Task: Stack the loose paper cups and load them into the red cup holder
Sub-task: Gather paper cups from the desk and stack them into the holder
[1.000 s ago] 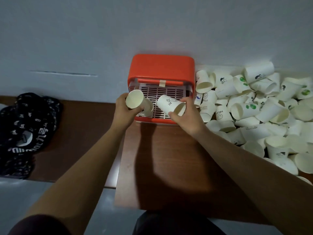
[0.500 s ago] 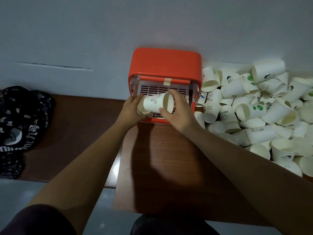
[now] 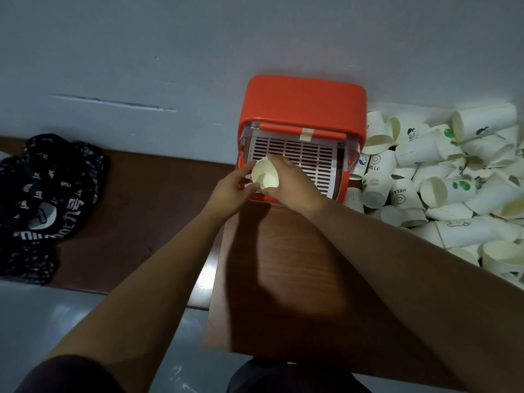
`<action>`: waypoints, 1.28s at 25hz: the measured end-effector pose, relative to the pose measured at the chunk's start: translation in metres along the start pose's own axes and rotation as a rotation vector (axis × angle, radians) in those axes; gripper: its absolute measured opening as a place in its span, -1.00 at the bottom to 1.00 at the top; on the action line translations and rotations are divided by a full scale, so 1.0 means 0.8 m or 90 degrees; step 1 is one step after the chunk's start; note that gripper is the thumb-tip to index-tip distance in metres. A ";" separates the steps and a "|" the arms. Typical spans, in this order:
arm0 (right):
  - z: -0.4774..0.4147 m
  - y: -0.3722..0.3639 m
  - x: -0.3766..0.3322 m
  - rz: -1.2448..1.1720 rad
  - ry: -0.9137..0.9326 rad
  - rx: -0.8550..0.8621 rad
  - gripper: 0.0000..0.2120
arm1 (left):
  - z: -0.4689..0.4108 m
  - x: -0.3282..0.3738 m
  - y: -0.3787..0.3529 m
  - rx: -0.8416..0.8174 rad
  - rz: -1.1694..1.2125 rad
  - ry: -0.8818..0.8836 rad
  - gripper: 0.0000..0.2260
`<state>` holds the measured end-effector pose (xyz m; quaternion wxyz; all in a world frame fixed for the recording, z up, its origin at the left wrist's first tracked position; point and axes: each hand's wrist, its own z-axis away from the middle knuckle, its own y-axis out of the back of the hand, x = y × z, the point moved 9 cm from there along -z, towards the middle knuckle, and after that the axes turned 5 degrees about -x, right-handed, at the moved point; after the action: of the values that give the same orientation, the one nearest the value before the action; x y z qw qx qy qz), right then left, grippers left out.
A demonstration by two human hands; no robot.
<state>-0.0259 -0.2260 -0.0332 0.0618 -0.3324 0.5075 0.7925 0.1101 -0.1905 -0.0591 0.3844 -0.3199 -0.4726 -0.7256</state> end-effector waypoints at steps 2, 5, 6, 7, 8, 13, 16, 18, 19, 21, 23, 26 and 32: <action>-0.001 -0.002 0.007 -0.015 -0.026 0.009 -0.22 | 0.001 0.006 0.000 0.026 -0.027 -0.010 -0.51; -0.003 -0.007 0.012 -0.053 -0.055 0.023 -0.23 | 0.003 0.009 0.008 0.068 -0.063 -0.001 -0.51; -0.003 -0.009 0.012 -0.070 -0.063 0.026 -0.24 | 0.002 0.009 0.009 0.066 -0.078 0.000 -0.51; -0.002 -0.012 0.012 -0.089 -0.067 0.029 -0.26 | 0.002 0.009 0.008 0.058 -0.092 -0.001 -0.52; 0.001 -0.013 0.012 -0.107 -0.069 0.034 -0.26 | 0.003 0.011 0.006 0.054 -0.106 -0.001 -0.53; 0.084 0.016 0.031 -0.108 -0.076 0.066 -0.51 | 0.030 0.028 -0.009 0.070 -0.173 -0.005 -0.57; 0.177 0.053 0.080 -0.075 -0.099 0.125 -0.53 | 0.058 0.049 -0.048 0.043 -0.183 -0.027 -0.61; 0.238 0.076 0.136 -0.053 -0.175 0.157 -0.55 | 0.069 0.067 -0.077 0.055 -0.214 -0.056 -0.62; 0.264 0.083 0.165 -0.044 -0.215 0.157 -0.56 | 0.070 0.074 -0.093 0.053 -0.218 -0.058 -0.66; 0.307 0.094 0.213 -0.014 -0.258 0.140 -0.51 | 0.070 0.089 -0.137 0.005 -0.210 -0.051 -0.76; 0.337 0.103 0.249 0.015 -0.273 0.121 -0.44 | 0.073 0.107 -0.195 -0.070 -0.221 -0.048 -0.77; 0.354 0.104 0.279 0.040 -0.278 0.073 -0.30 | 0.070 0.134 -0.282 -0.157 -0.238 -0.053 -0.56; 0.352 0.110 0.317 0.135 -0.257 0.055 -0.28 | 0.041 0.169 -0.389 -0.200 -0.302 -0.092 -0.15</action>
<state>-0.3911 -0.0907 -0.0412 0.0927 -0.1089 0.5502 0.8227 -0.2214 -0.1145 -0.0729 0.1154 -0.3068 -0.4425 -0.8347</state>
